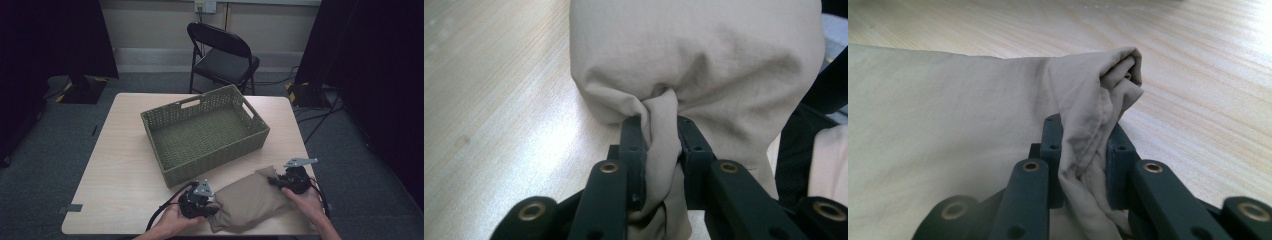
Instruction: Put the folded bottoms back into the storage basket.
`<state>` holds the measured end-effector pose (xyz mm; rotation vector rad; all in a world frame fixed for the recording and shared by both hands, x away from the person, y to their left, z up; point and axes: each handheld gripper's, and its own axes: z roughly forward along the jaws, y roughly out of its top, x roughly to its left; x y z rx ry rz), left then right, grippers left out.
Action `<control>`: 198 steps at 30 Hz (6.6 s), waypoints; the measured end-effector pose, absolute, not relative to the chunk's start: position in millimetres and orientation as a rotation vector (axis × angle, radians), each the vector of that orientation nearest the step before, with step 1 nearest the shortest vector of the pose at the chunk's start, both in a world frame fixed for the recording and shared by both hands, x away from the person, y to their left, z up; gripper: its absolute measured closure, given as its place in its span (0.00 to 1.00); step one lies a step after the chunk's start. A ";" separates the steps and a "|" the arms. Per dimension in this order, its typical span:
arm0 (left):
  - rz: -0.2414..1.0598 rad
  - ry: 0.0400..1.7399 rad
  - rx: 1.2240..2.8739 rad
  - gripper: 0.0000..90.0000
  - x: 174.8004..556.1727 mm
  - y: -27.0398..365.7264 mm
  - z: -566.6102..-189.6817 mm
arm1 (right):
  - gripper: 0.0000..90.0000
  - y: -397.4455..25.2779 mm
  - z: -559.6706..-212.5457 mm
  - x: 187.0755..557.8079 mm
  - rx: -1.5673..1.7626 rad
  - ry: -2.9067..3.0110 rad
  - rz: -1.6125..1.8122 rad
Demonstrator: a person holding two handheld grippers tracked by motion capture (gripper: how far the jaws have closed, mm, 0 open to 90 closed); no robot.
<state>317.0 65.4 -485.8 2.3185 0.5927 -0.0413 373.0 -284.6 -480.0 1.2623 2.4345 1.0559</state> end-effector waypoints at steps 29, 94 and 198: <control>-0.051 0.593 2.193 0.89 314.7 73.1 -469.3 | 0.87 -292.8 -456.9 361.7 1.232 2.301 1.167; 0.027 0.522 1.992 0.90 301.7 90.4 -409.9 | 0.88 -296.5 -380.7 345.8 1.110 2.118 1.372; 0.319 0.830 1.805 0.92 414.6 185.4 -341.1 | 0.88 -178.7 -320.3 516.4 1.103 2.063 1.498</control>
